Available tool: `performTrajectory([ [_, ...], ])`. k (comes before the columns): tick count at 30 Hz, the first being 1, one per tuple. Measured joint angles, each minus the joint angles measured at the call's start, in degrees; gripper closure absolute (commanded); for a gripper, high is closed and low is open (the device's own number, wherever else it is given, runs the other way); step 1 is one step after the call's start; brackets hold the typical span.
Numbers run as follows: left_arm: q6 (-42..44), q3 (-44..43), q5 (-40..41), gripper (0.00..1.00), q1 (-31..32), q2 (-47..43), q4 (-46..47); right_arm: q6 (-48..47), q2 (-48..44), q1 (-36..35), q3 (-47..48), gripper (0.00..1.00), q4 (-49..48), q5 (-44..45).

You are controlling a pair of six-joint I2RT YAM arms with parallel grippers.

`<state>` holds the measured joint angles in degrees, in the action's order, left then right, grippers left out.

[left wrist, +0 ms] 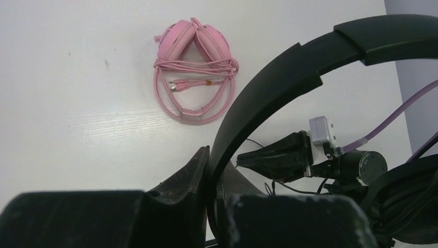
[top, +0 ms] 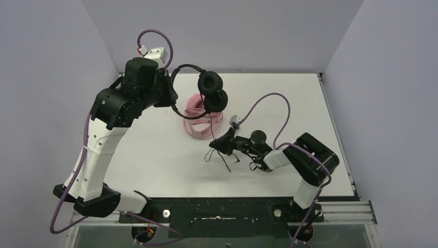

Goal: Wrap the headphones
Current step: Wrap the headphones cable around the headphones.

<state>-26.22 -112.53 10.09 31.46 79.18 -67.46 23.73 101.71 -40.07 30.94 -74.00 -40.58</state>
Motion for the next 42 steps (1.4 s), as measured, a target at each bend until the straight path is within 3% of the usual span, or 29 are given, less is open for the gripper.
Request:
performTrajectory([
  [4, 0.68, -1.42, 0.11, 1.0, -0.59, -0.81, 0.04, 0.04, -7.58, 4.66, -4.2, 1.0, 10.86, 1.79],
  [13, 6.84, -1.6, -5.27, 1.0, -0.92, -5.9, 1.03, -5.44, -32.2, 14.4, -1.75, 1.0, 54.29, 13.75],
  [20, 12.83, 2.47, -12.02, 1.0, -1.2, -13.2, 2.1, -5.73, -38.23, 29.38, 3.63, 1.0, 79.23, 21.68],
  [27, 17.09, 8.52, -15.47, 1.0, -1.2, -18.64, 2.16, -6.67, -37.29, 37.2, 7.45, 1.0, 91.14, 22.8],
  [42, 28.33, 18.08, -16.92, 1.0, -1.16, -24.98, -0.72, -6.8, -31.74, 46.93, 13.46, 1.0, 99.21, 23.96],
])
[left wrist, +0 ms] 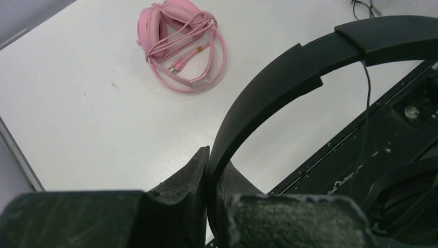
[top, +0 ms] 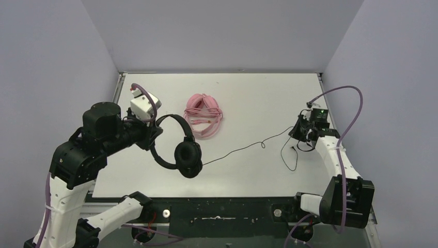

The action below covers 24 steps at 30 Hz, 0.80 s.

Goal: Wrap the headphones
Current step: Wrap the headphones cable around the headphones.

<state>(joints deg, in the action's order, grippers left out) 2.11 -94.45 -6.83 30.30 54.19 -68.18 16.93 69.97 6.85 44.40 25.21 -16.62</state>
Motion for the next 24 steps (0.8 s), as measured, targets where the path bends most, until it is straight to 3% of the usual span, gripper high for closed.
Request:
performTrajectory([
  [10, 6.36, 11.72, 2.58, 1.0, 4.52, -3.48, -0.68, 0.26, 3.13, 2.32, 9.88, 1.0, 2.73, 2.05],
  [17, 6.25, 17.77, 12.81, 1.0, 12.17, -1.38, -0.42, 1.01, 4.92, 2.86, 16.65, 1.0, 3.63, 3.17],
  [24, 4.66, 22.53, 18.73, 1.0, 14.93, -0.13, 0.81, 1.53, 6.82, 3.08, 23.61, 1.0, 5.42, 4.85],
])
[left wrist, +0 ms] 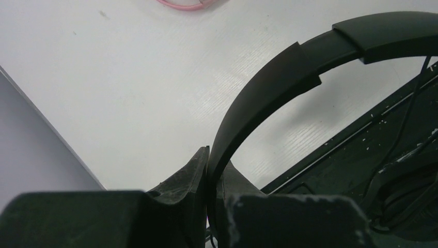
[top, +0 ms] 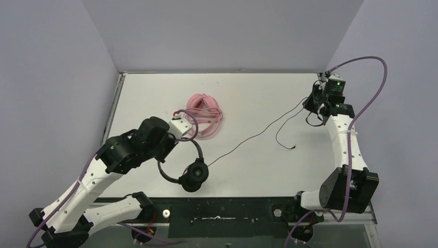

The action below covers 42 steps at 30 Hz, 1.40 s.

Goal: Wrap the headphones
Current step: Wrap the headphones cable around the headphones.

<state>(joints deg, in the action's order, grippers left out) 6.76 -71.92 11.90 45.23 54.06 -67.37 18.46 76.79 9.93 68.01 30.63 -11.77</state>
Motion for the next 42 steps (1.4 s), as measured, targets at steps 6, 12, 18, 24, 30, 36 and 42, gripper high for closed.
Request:
performTrajectory([
  [6, -1.68, 2.62, 2.99, 1.0, 2.47, 0.61, 1.73, 0.7, 3.54, 0.26, 7.17, 1.0, 0.39, 0.37],
  [12, -3.89, 4.26, 6.21, 1.0, 4.76, 3.28, 3.74, 1.38, 6.58, 0.24, 12.68, 1.0, 1.46, -1.01],
  [18, -7.58, 5.81, 10.69, 1.0, 5.09, 7.63, 4.87, 1.77, 9.35, 0.04, 18.67, 1.0, 4.04, -2.84],
  [24, -12.0, 6.05, 13.42, 1.0, 5.09, 13.0, 6.16, 1.88, 12.48, -3.45, 26.77, 1.0, 5.64, -4.11],
  [30, -16.02, 6.08, 15.1, 1.0, 5.49, 19.87, 7.61, 1.66, 16.31, -8.13, 38.56, 1.0, 9.35, -4.98],
  [36, -18.16, 6.1, 16.65, 1.0, 5.81, 23.15, 9.11, 1.95, 18.93, -10.21, 48.19, 1.0, 11.98, -5.49],
  [42, -21.31, 5.31, 18.71, 1.0, 5.79, 29.27, 9.29, 2.84, 21.44, -15.1, 57.59, 1.0, 14.71, -5.7],
])
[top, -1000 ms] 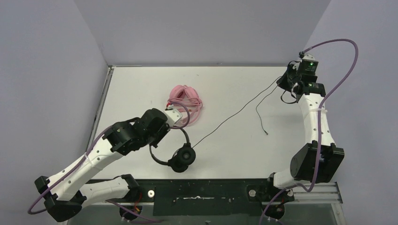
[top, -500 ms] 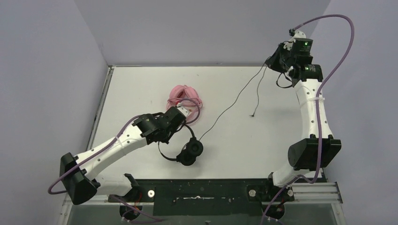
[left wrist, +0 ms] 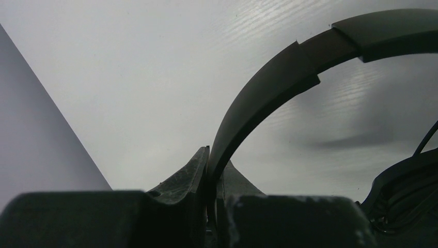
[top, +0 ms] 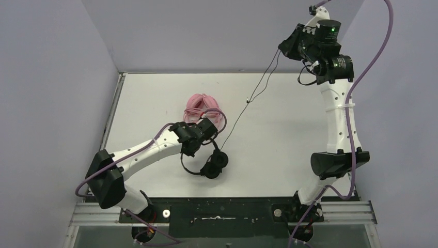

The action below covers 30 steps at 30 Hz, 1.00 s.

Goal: Wrap the headphones
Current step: Wrap the headphones cable around the headphones.

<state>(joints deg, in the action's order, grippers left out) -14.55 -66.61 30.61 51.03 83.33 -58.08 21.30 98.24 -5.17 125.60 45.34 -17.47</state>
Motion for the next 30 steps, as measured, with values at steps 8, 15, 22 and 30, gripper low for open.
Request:
performTrajectory([
  [8, -6.21, -4.76, 0.76, 1.0, -0.68, 6.21, -0.61, 2.47, 0.87, -7.26, 7.56, 1.0, 0.44, -0.57],
  [15, -13.29, -9.38, -2.91, 1.0, -5.25, 9.49, -0.9, 4.42, 0.87, -14.73, 10.86, 1.0, 0.13, 0.33],
  [22, -18.32, -13.53, -6.6, 1.0, -8.5, 12.46, -1.03, 5.01, 0.87, -20.48, 17.0, 1.0, -0.9, 1.44],
  [30, -23.12, -18.99, -10.99, 1.0, -10.36, 17.68, -1.53, 5.62, 1.53, -24.79, 18.84, 1.0, -1.66, 2.32],
])
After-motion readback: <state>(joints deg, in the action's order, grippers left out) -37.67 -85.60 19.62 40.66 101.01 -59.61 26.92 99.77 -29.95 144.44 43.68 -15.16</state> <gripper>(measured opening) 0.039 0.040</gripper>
